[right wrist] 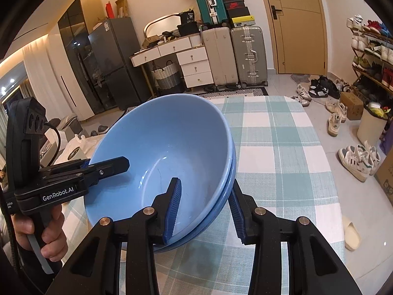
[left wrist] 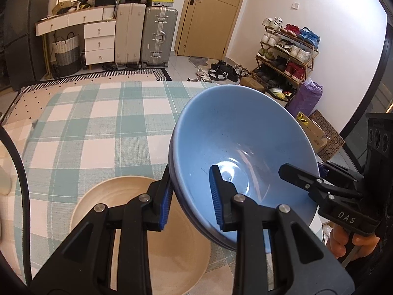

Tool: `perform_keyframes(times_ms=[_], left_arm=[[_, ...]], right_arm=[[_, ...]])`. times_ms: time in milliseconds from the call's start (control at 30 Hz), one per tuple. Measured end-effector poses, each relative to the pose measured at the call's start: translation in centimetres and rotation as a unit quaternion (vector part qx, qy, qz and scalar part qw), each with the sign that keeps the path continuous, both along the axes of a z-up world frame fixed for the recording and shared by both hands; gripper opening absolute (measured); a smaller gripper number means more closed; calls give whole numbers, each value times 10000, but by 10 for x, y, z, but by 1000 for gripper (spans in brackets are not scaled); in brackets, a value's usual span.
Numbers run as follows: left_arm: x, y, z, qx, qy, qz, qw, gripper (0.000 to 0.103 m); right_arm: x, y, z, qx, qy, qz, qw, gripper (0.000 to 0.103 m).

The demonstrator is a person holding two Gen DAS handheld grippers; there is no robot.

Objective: Organize plates and bowls
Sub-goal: 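Lift the nested bowls with both grippers and carry over the cream plates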

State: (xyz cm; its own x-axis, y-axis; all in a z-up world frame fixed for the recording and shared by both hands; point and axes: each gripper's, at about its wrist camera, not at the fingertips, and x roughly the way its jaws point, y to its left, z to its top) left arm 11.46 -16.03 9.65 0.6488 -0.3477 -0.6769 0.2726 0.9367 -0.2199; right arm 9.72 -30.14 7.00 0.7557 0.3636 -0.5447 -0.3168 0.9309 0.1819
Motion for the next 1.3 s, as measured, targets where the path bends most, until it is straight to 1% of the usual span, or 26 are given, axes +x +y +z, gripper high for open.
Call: perform_keyframes(times_ms=[233, 333, 700, 933, 1300], left_arm=[[-22, 21, 19, 10, -48, 209, 9998, 25], [-28, 31, 24, -2, -27, 310, 9995, 25], [-50, 67, 34, 156, -38, 717, 9973, 25], [-55, 83, 33, 305, -50, 973, 9948, 25], [-63, 105, 16, 379, 7, 1262, 9913, 25]], right_arm=[[-5, 17, 11, -44, -68, 207, 9998, 39], [-5, 26, 13, -77, -29, 293, 9995, 39], [2, 61, 18, -125, -4, 652, 9978, 39], [9, 82, 11, -141, 112, 870, 9960, 39], [18, 107, -7, -216, 329, 1087, 9933, 39]])
